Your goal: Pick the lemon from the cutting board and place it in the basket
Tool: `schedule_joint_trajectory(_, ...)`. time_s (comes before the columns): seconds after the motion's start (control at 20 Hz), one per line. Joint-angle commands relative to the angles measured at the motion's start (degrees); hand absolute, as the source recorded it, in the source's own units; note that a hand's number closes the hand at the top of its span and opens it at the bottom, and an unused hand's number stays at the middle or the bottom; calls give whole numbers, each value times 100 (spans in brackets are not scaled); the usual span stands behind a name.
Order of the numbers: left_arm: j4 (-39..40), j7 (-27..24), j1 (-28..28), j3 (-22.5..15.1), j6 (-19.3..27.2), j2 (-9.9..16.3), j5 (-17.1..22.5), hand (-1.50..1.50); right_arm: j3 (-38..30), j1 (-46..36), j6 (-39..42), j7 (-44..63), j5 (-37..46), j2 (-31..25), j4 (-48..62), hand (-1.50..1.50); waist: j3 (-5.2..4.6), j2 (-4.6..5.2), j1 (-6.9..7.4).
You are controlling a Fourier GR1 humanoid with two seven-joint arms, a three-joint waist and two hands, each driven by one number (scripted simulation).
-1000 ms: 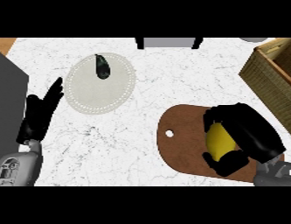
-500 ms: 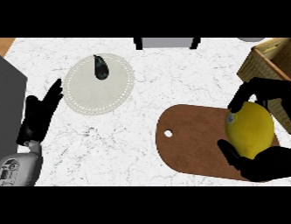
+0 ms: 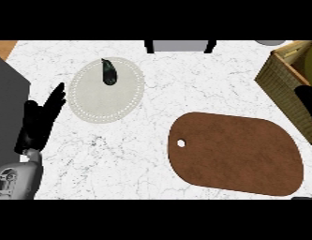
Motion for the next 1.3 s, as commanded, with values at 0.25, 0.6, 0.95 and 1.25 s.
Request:
schedule_joint_trajectory(0.25,-81,116,-54,-112,55,-105,-68,0,-167,-1212,634,244,219,-2102,1660,150,1,57,95)
schedule_joint_trajectory(0.6,45,-130,-149,-141,136,-139,-166,0,386,-1128,927,-1013,1246,-3377,2922,150,5,118,163)
schedule_joint_trajectory(0.95,12,-133,-113,81,-141,117,71,0,319,-447,-143,-3220,2161,-4369,4506,150,16,126,202)
schedule_joint_trajectory(1.25,-157,49,-99,-168,21,-110,-117,0,562,-508,-810,-4792,2371,-4467,5907,150,13,104,216)
